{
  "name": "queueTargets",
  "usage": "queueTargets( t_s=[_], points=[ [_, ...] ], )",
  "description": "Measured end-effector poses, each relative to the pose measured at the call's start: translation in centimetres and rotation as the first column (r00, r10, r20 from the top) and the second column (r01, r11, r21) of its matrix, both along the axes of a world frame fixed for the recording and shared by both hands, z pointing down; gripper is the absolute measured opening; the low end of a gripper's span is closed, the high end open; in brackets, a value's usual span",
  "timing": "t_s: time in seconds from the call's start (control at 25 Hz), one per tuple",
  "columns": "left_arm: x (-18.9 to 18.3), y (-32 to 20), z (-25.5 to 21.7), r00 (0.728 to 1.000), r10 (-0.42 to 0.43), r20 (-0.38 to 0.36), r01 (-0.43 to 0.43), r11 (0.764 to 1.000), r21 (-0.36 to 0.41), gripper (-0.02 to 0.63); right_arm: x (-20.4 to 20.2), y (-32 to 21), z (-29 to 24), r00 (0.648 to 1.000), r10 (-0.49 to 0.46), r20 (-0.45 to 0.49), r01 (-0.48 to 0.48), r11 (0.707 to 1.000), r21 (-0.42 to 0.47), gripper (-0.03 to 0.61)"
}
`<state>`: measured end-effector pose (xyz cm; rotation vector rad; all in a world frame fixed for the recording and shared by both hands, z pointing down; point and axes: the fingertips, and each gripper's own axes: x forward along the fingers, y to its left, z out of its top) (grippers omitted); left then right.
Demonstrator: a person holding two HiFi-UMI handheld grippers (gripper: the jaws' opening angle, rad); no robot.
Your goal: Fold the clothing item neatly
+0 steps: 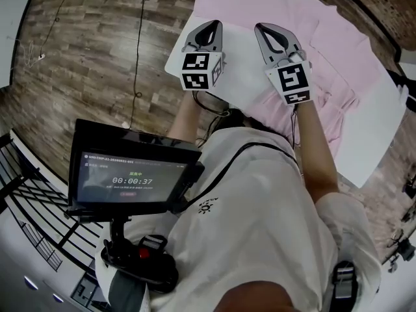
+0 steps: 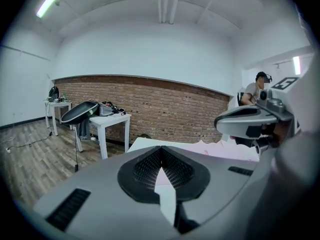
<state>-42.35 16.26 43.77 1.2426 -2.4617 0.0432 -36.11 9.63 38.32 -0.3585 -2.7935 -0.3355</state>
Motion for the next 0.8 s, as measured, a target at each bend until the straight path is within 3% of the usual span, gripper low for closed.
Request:
queueTargets(
  t_s=[0.44,0.8],
  points=[
    [-2.1,1.5,2.3,0.997,-0.065,-0.036,0.063,0.997,-0.054,0.004,-1.2,1.8,0.4,0.999,-0.044,-0.030,0.043,0.999,-0.027,0.005],
    [-6.0,1.7,7.6,0.992,-0.100,-0.079,0.091,0.990,-0.107,0.005,-4.4,2.5,4.6,0.995,-0.075,-0.073,0.071,0.996,-0.055,0.005]
  ],
)
